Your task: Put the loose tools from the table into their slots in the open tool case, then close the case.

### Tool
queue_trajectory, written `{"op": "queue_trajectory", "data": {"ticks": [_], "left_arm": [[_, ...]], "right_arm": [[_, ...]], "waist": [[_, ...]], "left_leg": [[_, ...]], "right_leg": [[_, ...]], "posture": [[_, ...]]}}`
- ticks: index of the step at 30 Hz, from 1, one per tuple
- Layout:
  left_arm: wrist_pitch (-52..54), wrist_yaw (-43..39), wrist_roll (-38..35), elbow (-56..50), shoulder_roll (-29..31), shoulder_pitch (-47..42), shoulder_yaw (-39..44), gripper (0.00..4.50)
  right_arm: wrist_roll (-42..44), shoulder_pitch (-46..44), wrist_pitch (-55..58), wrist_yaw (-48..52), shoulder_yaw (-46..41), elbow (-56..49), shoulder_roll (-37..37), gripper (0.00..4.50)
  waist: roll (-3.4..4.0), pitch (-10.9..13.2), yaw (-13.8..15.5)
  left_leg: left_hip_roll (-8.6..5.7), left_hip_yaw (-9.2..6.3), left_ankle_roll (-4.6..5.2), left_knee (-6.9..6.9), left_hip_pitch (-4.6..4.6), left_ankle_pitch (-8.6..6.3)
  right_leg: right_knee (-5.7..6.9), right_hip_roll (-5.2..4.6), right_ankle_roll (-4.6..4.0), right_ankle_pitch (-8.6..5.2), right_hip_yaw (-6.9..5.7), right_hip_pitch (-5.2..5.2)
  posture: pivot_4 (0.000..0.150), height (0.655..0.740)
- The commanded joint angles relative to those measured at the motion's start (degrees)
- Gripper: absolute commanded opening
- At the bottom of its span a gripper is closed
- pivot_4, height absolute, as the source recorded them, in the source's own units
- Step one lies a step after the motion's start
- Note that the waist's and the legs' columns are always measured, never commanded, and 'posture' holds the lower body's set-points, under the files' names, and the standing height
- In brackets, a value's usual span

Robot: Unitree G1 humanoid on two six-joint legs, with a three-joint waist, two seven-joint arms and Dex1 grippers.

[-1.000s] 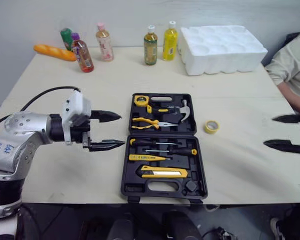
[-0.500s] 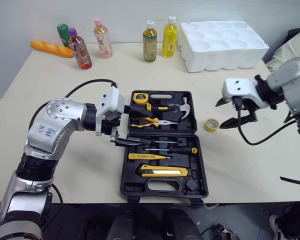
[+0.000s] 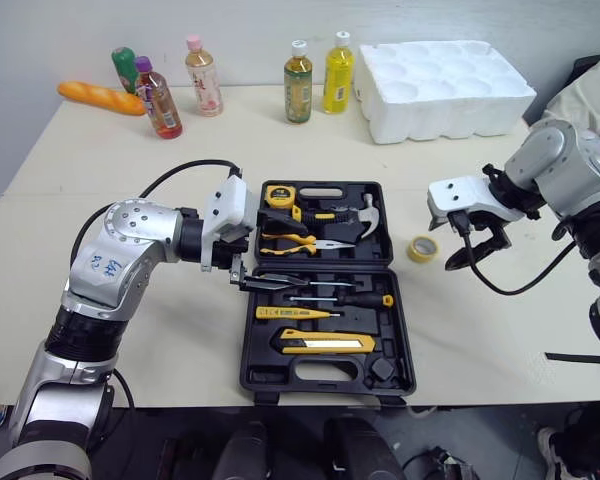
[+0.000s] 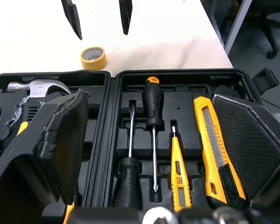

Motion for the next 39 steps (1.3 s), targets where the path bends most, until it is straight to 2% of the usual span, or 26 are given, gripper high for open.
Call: {"op": "queue_trajectory", "data": {"ticks": [1, 26, 39], "left_arm": [[0.07, 0.67, -0.64, -0.95, -0.43, -0.64, 1.55, 4.47], [0.34, 0.79, -0.85, -2.17, 0.14, -0.43, 1.91, 4.47], [1.4, 1.26, -1.37, -2.98, 0.37, -0.45, 2.36, 4.47]], "right_arm": [[-0.72, -1.72, -1.9, 2.8, -1.2, 2.96, 1.11, 4.5], [-7.01, 0.12, -6.99, 2.8, -2.5, 10.24, 5.31, 4.5], [-12.21, 1.01, -8.14, 2.8, -7.62, 13.81, 7.89, 4.5]], "waist": [[0.0, 0.0, 0.05], [0.0, 0.0, -0.04], [0.0, 0.0, 0.0]], "left_leg": [[0.0, 0.0, 0.0, 0.01, 0.0, 0.0], [0.0, 0.0, -0.02, 0.05, 0.0, 0.01], [0.0, 0.0, -0.03, 0.06, 0.01, 0.02]], "right_leg": [[0.05, 0.0, 0.0, 0.0, 0.0, 0.0], [0.22, -0.01, 0.0, 0.0, -0.01, 0.0], [0.26, 0.0, 0.0, 0.0, -0.02, 0.0]], "posture": [[0.15, 0.74], [0.15, 0.74], [0.15, 0.74]]}}
